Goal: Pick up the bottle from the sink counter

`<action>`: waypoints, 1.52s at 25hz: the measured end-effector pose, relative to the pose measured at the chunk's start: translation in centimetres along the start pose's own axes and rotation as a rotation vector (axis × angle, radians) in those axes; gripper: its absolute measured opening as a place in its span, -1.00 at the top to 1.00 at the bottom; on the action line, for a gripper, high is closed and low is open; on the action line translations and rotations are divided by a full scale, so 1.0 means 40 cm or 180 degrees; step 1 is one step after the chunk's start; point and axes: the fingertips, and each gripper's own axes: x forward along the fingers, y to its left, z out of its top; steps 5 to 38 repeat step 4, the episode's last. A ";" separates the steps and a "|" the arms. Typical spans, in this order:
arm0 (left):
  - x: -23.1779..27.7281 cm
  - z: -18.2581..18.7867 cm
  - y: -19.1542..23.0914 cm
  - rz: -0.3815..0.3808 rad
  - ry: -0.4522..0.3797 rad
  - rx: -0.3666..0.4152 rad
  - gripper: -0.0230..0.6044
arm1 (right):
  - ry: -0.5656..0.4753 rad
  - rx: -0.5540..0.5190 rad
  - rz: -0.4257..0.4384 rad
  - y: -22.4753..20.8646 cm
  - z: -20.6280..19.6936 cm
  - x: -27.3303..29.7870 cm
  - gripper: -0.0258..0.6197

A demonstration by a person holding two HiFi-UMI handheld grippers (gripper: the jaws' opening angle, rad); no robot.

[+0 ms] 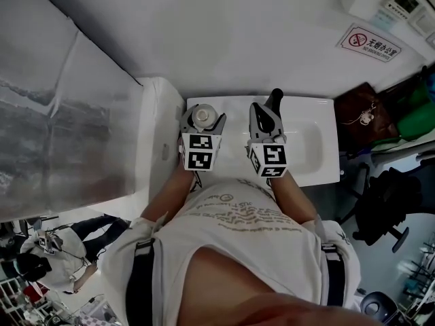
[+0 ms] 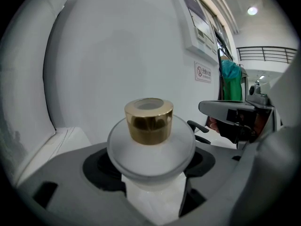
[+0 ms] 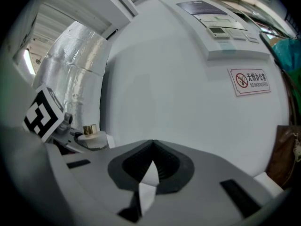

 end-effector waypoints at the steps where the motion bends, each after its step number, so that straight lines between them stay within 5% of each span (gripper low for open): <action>1: 0.000 -0.001 0.001 0.0001 -0.0004 -0.0003 -0.21 | 0.0003 0.0000 0.0007 0.002 -0.001 -0.001 0.85; 38: -0.007 0.006 0.004 0.0006 -0.0007 0.0008 -0.21 | 0.0008 0.0004 0.0029 0.007 -0.001 -0.002 0.85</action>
